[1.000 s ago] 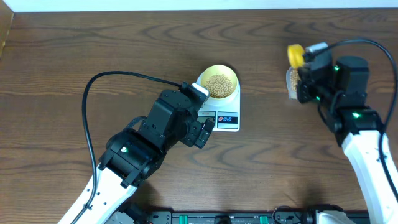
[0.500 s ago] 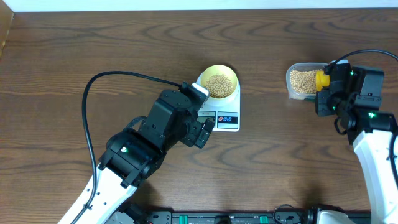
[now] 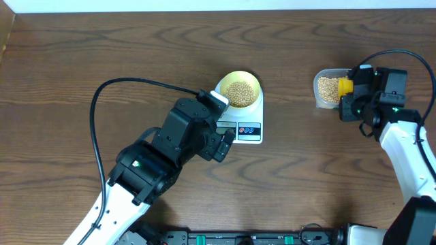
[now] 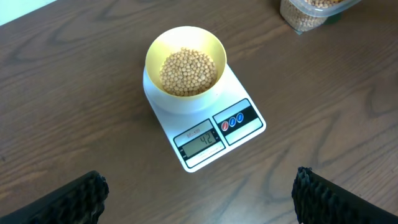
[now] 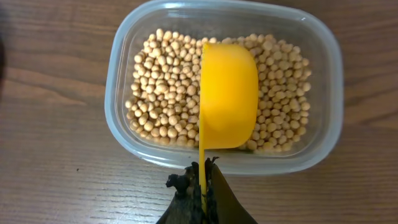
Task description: Scoop item into bowl and weigh 50g on scale
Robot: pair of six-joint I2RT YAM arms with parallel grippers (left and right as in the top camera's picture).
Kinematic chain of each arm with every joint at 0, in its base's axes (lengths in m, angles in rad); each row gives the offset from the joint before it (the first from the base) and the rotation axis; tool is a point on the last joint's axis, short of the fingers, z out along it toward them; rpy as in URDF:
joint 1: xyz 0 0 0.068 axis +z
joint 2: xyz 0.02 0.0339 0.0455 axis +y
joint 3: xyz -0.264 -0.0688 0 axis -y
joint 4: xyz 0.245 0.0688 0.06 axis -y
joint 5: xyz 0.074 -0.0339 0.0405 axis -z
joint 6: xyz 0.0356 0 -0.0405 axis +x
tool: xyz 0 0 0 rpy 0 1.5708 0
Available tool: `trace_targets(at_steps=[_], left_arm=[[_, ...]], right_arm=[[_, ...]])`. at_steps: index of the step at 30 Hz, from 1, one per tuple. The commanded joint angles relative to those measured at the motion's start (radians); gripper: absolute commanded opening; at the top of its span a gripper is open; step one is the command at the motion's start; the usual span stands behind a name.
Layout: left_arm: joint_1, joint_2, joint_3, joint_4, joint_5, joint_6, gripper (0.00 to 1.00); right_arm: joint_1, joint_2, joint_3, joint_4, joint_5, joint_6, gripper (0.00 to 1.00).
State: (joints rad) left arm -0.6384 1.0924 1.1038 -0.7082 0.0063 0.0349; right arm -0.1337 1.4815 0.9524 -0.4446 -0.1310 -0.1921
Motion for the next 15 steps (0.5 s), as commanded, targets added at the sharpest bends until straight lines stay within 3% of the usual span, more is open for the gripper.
trace_targets(at_steps=[1,15], left_arm=[[0.004,0.005,0.000,-0.003,0.009,0.017,0.97],[0.004,0.005,0.000,-0.003,0.009,0.017,0.97]], right_arm=[[-0.003,0.029,-0.001,0.002,-0.019,-0.003,0.01],[0.021,0.108,-0.001,0.030,-0.118,-0.002,0.01]])
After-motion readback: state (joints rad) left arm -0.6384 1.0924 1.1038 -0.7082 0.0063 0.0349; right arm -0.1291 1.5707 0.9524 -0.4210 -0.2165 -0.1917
